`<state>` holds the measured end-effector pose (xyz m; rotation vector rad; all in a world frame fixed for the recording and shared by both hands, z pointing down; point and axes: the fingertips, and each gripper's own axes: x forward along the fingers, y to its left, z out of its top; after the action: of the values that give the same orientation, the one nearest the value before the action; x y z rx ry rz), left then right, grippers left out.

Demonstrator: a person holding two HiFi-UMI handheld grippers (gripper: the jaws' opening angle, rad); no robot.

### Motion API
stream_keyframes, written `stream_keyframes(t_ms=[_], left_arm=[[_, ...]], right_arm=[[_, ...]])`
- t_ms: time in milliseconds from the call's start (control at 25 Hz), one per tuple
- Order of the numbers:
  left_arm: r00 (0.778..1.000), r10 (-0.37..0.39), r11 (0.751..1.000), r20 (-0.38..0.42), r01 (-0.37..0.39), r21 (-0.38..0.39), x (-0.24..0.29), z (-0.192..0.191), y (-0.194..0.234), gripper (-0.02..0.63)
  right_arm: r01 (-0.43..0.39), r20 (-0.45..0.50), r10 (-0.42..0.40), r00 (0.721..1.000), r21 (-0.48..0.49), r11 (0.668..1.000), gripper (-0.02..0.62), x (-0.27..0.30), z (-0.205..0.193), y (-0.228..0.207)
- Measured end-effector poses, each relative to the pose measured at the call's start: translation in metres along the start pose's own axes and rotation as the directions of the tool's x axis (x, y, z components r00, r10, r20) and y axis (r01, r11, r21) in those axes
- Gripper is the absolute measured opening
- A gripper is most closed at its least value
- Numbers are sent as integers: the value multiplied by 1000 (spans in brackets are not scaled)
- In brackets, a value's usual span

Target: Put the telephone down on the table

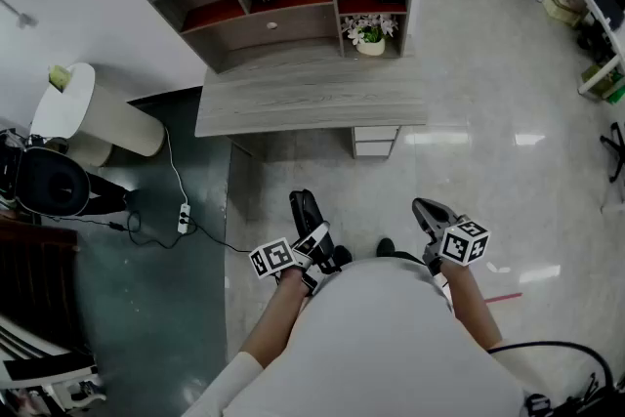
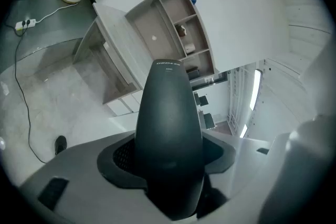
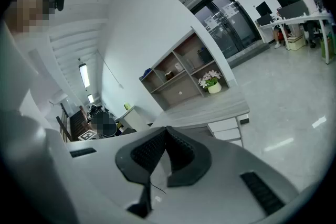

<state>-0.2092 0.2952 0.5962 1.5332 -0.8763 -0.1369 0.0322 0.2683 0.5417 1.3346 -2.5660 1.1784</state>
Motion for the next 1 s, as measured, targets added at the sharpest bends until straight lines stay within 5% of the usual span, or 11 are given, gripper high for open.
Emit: stream_keyframes(t_ms=[640,1000], left_arm=[[1000,18,1000,-6,-18,-2,5,-11,-1,296],[998,21,999,60,-19,-28,20,-9,-9,296]], right_arm=[[-14,1,14,1000,72,997,17,-12,-5,-12],[-4,-10,5,1000,83,997,18,-33,5,-44]])
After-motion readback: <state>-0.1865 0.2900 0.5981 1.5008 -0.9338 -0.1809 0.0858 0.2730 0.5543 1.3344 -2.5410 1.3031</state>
